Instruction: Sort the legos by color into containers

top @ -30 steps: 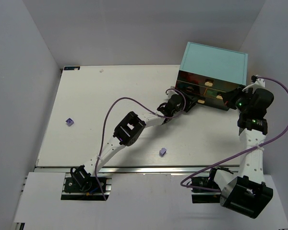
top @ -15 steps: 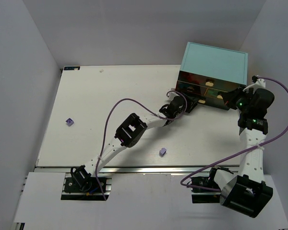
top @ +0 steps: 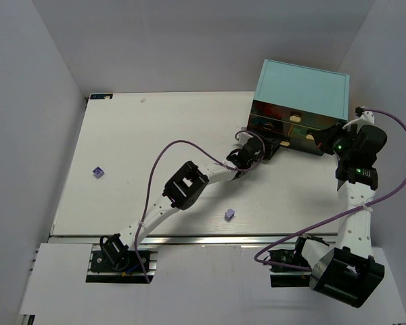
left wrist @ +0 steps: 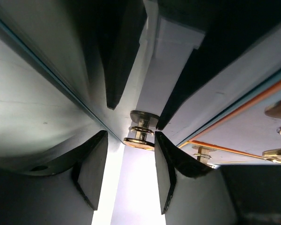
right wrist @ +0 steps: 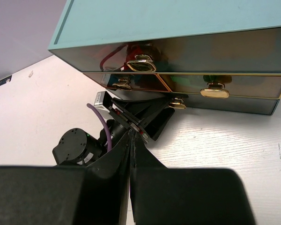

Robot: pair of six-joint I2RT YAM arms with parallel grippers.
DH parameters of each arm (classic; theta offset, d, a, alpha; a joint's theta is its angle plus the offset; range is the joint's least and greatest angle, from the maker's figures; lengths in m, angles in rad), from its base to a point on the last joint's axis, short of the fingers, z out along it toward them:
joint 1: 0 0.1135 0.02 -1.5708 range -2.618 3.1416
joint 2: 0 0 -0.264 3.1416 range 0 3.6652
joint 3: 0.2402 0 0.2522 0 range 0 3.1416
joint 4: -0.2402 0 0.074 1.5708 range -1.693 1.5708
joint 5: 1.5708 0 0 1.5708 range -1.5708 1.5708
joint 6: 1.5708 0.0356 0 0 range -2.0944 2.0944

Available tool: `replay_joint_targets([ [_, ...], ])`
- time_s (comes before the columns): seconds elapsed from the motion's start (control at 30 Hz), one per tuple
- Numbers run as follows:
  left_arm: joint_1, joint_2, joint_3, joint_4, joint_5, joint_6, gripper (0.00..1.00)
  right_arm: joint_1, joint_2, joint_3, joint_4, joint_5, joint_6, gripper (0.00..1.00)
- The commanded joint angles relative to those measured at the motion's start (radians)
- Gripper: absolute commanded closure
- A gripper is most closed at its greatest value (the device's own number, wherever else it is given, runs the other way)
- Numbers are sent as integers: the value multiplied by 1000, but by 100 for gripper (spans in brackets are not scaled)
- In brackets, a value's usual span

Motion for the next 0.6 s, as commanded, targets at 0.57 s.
replay_joint_targets([
  [0.57,-53,-80,19,-166,-136,-71,45,-4,-5,3,34,-26,19,100],
])
